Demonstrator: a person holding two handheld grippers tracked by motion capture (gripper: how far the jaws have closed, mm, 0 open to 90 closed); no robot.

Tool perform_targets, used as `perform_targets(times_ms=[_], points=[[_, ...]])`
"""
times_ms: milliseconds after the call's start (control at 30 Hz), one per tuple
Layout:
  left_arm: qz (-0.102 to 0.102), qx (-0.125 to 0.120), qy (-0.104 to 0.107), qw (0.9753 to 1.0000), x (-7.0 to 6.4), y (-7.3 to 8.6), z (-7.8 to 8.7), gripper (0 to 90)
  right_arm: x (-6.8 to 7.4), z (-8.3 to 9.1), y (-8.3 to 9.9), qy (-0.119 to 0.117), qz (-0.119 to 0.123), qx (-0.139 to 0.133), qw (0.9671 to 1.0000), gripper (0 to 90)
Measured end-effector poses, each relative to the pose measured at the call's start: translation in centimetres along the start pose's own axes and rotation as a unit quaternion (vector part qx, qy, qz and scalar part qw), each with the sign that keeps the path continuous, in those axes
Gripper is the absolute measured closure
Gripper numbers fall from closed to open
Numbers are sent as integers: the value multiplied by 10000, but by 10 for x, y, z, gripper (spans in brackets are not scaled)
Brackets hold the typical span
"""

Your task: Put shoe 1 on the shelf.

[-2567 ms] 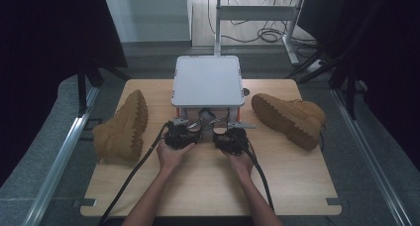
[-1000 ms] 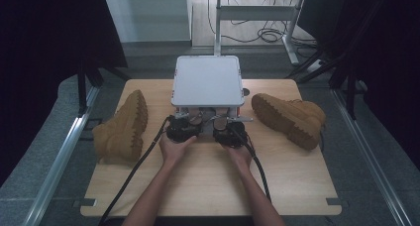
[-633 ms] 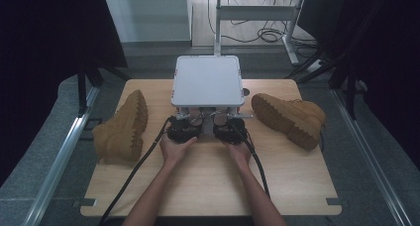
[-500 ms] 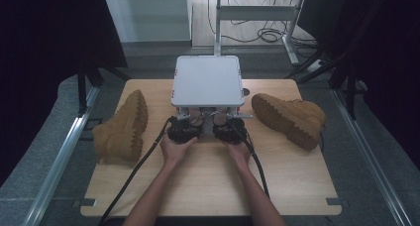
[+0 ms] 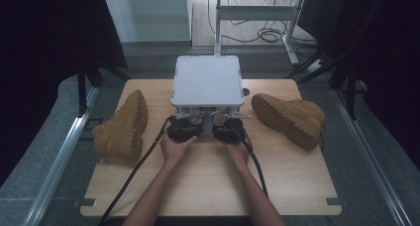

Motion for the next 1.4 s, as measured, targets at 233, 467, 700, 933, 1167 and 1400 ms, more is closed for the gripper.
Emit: perform_targets(times_ms=[233,467,700,933,1167,1400], points=[[-65,12,-40,10000,-1,3,-2,409,-1,0,0,-18,-3,26,10000,364],[-36,36,-30,10000,-1,3,-2,411,1,-2,-2,47,3,59,10000,362],[-14,37,-10,10000,0,3,-2,409,1,-4,-3,61,4,65,10000,361],[76,-33,66,9999,2,0,4,295,1,2,-6,-3,-67,-69,10000,266],[71,-109,124,9998,3,-1,20,283,4,14,-8,-92,-47,-86,9999,249],[86,-202,170,9996,5,-2,38,283,3,28,-9,-204,-27,-179,9996,247]])
Point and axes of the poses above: each handheld gripper's, and its own axes: z roughly backward along the jaws, y roughly out of its underside, x roughly to its left, the point moved 5 cm from there along -z, roughly forward along the jaws, and after that the axes turned 14 degrees about -x, right-handed, at the moved point
